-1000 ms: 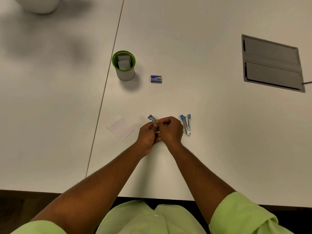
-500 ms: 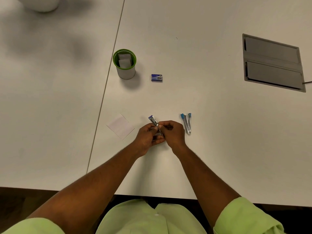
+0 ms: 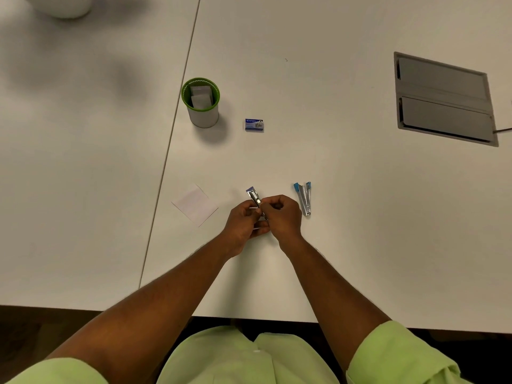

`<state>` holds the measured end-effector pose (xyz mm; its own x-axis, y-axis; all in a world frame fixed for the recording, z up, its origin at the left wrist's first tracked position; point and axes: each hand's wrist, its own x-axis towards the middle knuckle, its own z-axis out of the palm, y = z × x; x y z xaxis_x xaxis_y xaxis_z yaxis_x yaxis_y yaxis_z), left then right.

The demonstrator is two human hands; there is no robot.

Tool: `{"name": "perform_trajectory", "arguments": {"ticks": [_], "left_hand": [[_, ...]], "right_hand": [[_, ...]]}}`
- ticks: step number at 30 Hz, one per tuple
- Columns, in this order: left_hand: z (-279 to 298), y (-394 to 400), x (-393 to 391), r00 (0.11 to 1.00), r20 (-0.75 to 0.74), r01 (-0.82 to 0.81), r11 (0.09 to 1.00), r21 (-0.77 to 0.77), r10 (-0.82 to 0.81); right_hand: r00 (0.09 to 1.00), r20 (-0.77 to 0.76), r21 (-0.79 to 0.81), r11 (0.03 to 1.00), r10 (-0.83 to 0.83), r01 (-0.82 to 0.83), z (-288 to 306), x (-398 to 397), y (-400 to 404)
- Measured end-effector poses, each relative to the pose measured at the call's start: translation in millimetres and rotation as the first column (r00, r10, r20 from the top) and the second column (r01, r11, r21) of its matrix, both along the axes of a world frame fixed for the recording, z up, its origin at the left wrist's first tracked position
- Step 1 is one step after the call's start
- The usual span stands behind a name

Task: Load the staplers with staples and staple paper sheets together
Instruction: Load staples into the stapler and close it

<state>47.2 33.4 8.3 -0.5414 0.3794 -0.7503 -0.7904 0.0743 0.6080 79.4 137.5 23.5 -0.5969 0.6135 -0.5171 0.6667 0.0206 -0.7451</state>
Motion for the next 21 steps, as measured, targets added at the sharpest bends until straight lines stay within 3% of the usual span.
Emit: {"name": "perform_trajectory", "arguments": {"ticks": [9, 14, 18, 21], "left_hand": [[-0.2, -0.2, 1.0, 0.994, 0.098, -0.042, 0.999, 0.022, 0.039], [-0.8, 1.3, -3.7, 0.996, 0.043, -0.072, 0.997, -0.037, 0.074], [-3.0, 0.4, -11.0, 0.995, -0.014, -0.1, 0.99, -0.104, 0.099], [-3.9, -2.0, -13.7, 0.993, -0.035, -0.119, 0.987, -0.112, 0.116]], "right_hand": [[0.995, -0.033, -0.031, 0.995, 0.092, -0.093, -0.6, 8.2, 2.3], [0.992, -0.008, -0.009, 0.992, 0.124, -0.124, -2.5, 18.5, 3.4], [0.987, 0.092, -0.139, 0.983, 0.13, -0.116, -4.6, 29.7, 2.5], [0.998, 0.028, -0.213, 0.976, 0.057, -0.05, -3.4, 38.1, 1.2]]}}
